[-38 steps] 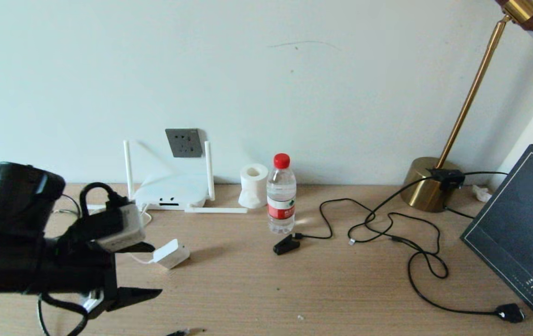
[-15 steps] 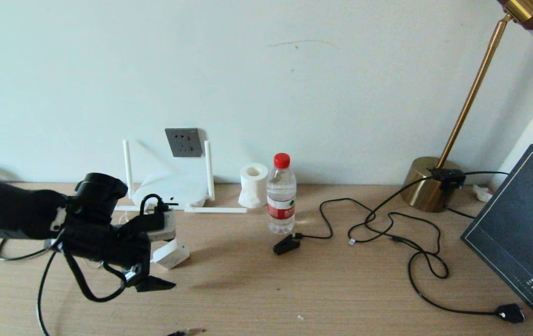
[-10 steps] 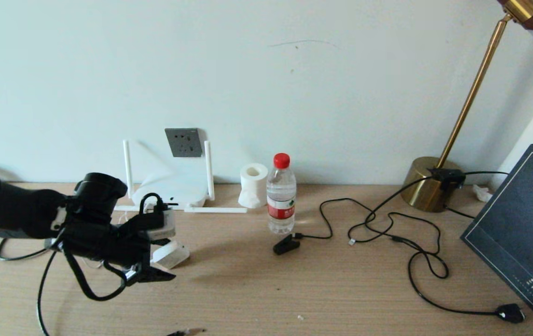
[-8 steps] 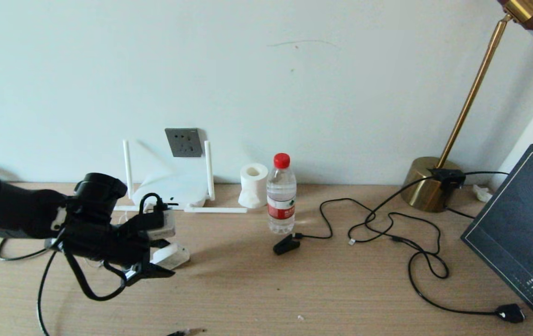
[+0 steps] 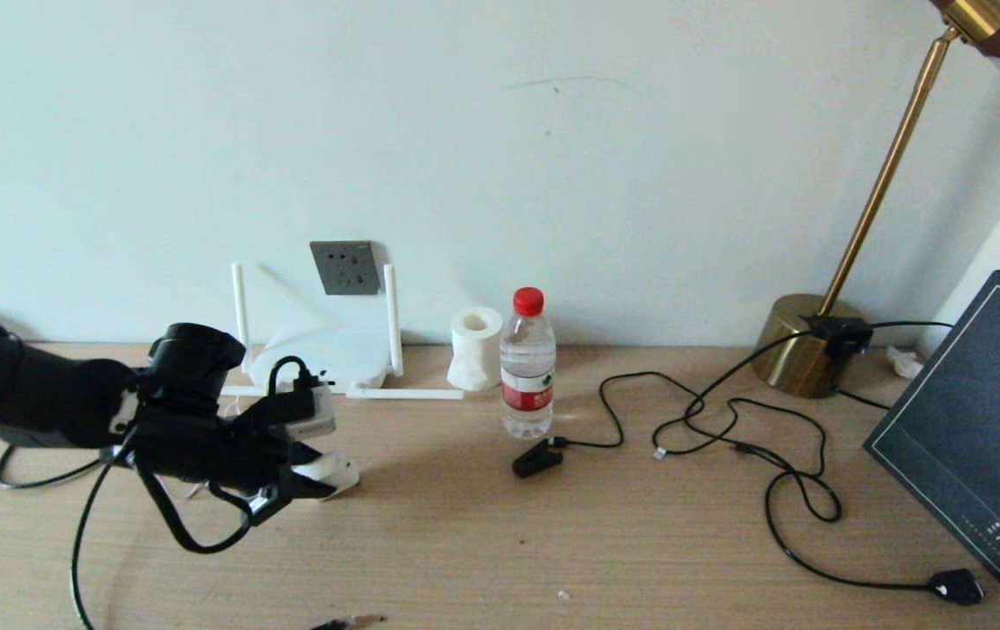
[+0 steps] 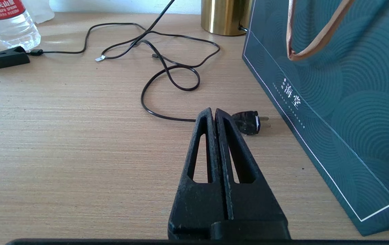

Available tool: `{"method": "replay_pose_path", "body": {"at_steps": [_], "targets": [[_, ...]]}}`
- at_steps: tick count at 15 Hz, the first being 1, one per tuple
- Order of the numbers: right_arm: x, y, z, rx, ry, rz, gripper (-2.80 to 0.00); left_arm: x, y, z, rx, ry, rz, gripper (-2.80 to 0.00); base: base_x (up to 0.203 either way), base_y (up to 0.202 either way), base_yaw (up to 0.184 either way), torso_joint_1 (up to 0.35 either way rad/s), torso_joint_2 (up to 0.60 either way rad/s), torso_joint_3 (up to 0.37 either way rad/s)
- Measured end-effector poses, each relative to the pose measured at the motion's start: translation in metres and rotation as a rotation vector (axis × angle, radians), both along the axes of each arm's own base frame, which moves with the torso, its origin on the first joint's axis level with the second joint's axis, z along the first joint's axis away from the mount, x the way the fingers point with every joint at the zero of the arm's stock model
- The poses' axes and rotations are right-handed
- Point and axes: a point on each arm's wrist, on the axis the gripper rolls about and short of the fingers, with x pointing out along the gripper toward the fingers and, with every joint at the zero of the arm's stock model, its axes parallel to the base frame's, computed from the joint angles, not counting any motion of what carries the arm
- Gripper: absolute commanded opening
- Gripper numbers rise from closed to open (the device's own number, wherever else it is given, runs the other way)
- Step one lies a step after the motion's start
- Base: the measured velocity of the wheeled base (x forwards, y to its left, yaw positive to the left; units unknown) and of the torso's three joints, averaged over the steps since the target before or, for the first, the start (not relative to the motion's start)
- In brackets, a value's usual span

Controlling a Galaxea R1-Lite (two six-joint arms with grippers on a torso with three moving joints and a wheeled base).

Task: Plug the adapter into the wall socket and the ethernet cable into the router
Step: Pick up plug, then align plug and socket

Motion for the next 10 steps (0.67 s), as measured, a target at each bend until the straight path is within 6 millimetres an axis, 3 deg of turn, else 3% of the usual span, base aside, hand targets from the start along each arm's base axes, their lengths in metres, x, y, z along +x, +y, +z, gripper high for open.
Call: {"method": "replay_pose_path", "body": {"at_steps": [2,5,8,10], "targets": [[0.0,0.0,0.0,0.0,0.0,0.0,-2.8,-0.005,0.001,0.011,-0.017,-0.016,0.02,-2.8,0.0,0.0,0.0,0.0,0.0,0.0],[0.0,0.0,0.0,0.0,0.0,0.0,-2.8,-0.016,0.0,0.043,-0.157,-0.042,0.157,-2.8,0.0,0.0,0.0,0.0,0.0,0.0],[0.0,0.0,0.0,0.0,0.0,0.0,-2.8,-0.026,0.007,0.077,-0.421,-0.023,0.42,-2.8,0.0,0.0,0.0,0.0,0.0,0.0],[0.0,0.0,0.0,0.0,0.0,0.0,-2.8,-0.031,0.022,0.082,-0.592,-0.025,0.623,-2.8,0.0,0.0,0.0,0.0,0.0,0.0]]}}
